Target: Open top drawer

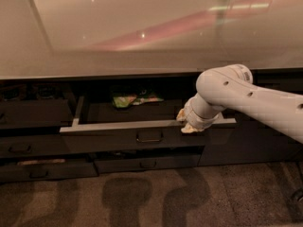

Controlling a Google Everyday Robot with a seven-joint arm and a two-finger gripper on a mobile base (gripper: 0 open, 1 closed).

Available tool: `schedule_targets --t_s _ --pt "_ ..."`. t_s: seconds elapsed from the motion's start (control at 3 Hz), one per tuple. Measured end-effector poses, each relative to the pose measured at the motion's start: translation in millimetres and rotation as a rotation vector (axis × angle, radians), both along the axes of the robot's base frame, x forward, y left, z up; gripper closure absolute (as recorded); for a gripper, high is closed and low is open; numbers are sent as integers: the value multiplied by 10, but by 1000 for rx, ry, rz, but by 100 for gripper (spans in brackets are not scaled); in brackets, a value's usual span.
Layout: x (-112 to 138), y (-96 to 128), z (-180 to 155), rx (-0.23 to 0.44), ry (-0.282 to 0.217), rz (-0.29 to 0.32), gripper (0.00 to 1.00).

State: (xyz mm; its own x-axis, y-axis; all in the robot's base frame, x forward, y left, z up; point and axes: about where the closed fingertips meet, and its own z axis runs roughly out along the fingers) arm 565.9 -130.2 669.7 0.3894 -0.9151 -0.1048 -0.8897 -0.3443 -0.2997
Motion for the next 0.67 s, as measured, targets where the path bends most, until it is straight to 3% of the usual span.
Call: schedule_targets --t_s 0.67 --pt "-69 5 -4 4 0 9 100"
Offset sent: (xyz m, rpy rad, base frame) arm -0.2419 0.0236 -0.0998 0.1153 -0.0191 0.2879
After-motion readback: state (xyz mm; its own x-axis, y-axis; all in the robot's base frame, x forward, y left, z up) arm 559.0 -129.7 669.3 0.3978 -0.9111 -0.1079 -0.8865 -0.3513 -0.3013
